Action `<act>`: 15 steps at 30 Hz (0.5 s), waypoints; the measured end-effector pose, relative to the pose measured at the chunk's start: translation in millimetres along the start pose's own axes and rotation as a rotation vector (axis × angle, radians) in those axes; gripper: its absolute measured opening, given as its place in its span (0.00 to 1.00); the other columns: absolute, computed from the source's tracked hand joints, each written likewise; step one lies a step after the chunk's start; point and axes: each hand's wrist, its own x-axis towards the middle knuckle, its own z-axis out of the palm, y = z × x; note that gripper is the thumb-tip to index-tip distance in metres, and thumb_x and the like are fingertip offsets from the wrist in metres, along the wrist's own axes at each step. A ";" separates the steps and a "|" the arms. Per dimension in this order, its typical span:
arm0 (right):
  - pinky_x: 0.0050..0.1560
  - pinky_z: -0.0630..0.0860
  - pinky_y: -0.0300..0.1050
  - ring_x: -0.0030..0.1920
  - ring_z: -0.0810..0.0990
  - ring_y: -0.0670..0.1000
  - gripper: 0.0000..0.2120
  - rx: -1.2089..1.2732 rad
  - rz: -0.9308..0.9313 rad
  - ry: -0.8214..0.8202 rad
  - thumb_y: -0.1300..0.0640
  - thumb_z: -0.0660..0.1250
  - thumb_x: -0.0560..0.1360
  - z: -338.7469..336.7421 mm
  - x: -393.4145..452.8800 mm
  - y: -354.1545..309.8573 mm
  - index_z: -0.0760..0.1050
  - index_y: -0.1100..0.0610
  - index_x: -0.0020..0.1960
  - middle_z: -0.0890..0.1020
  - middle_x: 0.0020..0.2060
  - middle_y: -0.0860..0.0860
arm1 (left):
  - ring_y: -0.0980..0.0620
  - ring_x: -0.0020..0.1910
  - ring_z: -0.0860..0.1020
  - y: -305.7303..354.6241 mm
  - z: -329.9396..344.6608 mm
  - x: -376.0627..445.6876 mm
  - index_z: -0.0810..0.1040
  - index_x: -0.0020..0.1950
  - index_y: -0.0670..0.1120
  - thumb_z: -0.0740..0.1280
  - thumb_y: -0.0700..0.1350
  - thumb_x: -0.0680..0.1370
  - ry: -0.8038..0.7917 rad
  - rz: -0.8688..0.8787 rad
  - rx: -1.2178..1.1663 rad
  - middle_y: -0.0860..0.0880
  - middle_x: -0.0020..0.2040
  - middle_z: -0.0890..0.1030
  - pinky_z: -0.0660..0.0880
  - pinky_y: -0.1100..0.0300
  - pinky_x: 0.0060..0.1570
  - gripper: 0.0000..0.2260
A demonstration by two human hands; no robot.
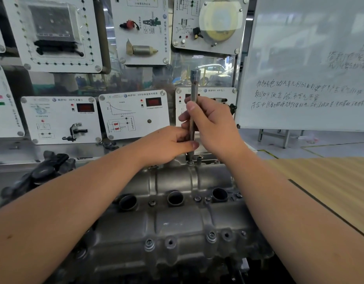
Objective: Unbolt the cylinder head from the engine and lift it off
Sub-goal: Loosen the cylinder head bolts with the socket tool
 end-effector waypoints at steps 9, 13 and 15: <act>0.50 0.82 0.54 0.43 0.85 0.45 0.01 -0.059 -0.001 0.017 0.55 0.64 0.83 -1.4 0.3 7.9 0.73 0.52 0.52 0.86 0.41 0.46 | 0.42 0.56 0.82 -2.7 -1.1 -1.2 0.82 0.58 0.43 0.66 0.48 0.83 0.020 -0.007 -0.129 0.44 0.53 0.85 0.74 0.40 0.63 0.10; 0.47 0.79 0.46 0.42 0.82 0.46 0.06 -0.160 -0.053 0.055 0.52 0.68 0.80 3.0 -1.5 8.0 0.77 0.54 0.50 0.83 0.40 0.47 | 0.42 0.54 0.83 -1.2 -0.7 -2.3 0.80 0.59 0.44 0.68 0.49 0.82 0.012 0.017 -0.100 0.46 0.52 0.85 0.76 0.39 0.61 0.11; 0.41 0.75 0.44 0.37 0.77 0.47 0.10 -0.213 -0.084 0.116 0.52 0.71 0.78 3.2 -1.6 6.2 0.78 0.58 0.46 0.80 0.35 0.49 | 0.41 0.53 0.83 -0.2 -0.2 -1.9 0.79 0.59 0.43 0.68 0.52 0.81 0.017 0.013 -0.076 0.43 0.52 0.85 0.77 0.38 0.58 0.14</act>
